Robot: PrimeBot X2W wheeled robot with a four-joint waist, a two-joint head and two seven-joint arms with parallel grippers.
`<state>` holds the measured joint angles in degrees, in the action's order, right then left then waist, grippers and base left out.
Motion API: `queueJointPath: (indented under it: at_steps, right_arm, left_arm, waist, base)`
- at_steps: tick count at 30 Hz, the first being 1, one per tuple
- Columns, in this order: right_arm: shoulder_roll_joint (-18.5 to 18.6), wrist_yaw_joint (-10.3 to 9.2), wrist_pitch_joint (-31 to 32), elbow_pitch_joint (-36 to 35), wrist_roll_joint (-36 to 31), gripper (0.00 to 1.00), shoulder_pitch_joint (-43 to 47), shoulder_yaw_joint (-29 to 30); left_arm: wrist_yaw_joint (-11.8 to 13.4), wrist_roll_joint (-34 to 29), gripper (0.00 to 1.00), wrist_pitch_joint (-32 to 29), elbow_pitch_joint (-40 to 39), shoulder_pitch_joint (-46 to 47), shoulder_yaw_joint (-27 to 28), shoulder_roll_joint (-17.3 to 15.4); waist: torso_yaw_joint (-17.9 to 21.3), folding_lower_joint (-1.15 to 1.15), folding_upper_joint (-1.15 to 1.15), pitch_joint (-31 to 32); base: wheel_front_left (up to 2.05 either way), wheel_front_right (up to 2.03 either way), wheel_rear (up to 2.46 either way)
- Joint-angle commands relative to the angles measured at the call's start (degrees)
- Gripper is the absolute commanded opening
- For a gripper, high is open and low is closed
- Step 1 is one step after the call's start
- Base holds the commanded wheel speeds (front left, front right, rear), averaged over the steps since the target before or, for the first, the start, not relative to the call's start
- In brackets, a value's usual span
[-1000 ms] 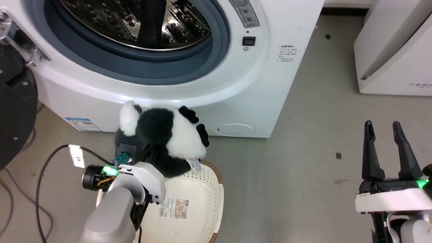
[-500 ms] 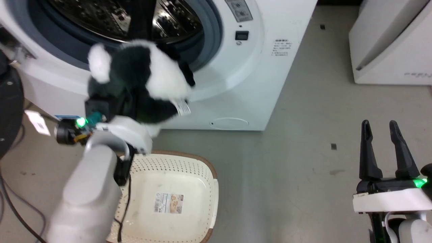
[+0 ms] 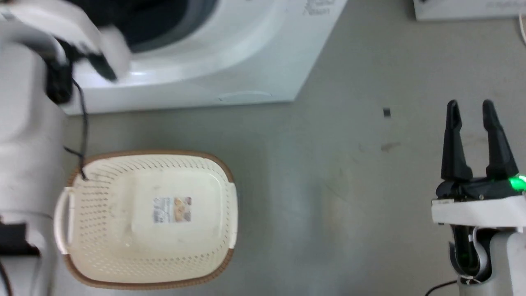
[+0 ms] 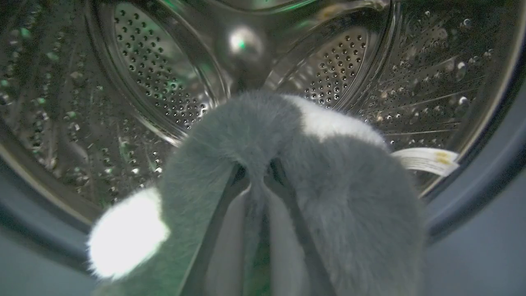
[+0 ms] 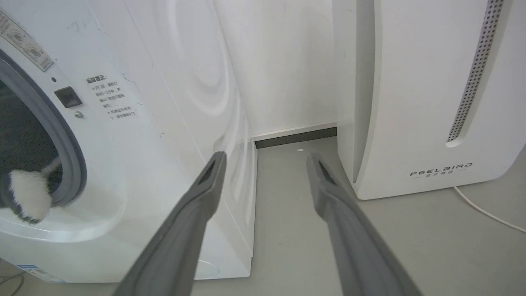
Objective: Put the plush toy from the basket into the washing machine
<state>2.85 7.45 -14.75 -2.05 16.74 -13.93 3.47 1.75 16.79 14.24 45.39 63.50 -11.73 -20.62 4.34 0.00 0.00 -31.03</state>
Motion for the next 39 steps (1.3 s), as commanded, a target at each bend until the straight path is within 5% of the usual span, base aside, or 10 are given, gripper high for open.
queueJointPath:
  at_steps: [1,9,24,25,39]
  right_arm:
    - [0.03,0.03,-0.25,-0.38,0.78,1.00,-1.21,0.07]
    - [0.03,0.03,-0.25,-1.29,2.74,1.00,-4.05,-0.07]
    - [0.03,0.03,-0.25,-2.29,3.80,1.00,-4.65,-0.08]
    - [0.03,0.03,-0.25,-2.18,3.76,1.00,-4.59,-0.28]
    - [0.03,0.03,-0.25,-1.38,-0.16,1.00,-3.45,-0.89]
  left_arm:
    - [-0.15,-0.08,0.00,0.04,0.64,3.09,0.71,-1.00]
    - [-0.17,-1.52,0.00,-1.04,6.15,17.99,0.90,-5.51]
    - [1.48,-2.45,0.00,0.72,11.59,30.95,1.67,-6.44]
    - [1.49,-2.32,1.00,0.73,11.08,30.57,1.93,-6.22]
    - [2.76,-3.61,1.00,0.75,2.13,7.78,4.42,-0.30]
  waist:
    - [3.94,0.00,0.00,-5.74]
    - [7.70,0.00,0.00,-13.91]
    - [8.95,0.00,0.00,-18.19]
    - [8.75,0.00,0.00,-18.09]
    - [3.80,0.00,0.00,-7.21]
  base:
    - [0.00,0.00,0.00]
    - [0.00,0.00,0.00]
    - [0.00,0.00,0.00]
    - [0.00,0.00,0.00]
    - [0.00,0.00,0.00]
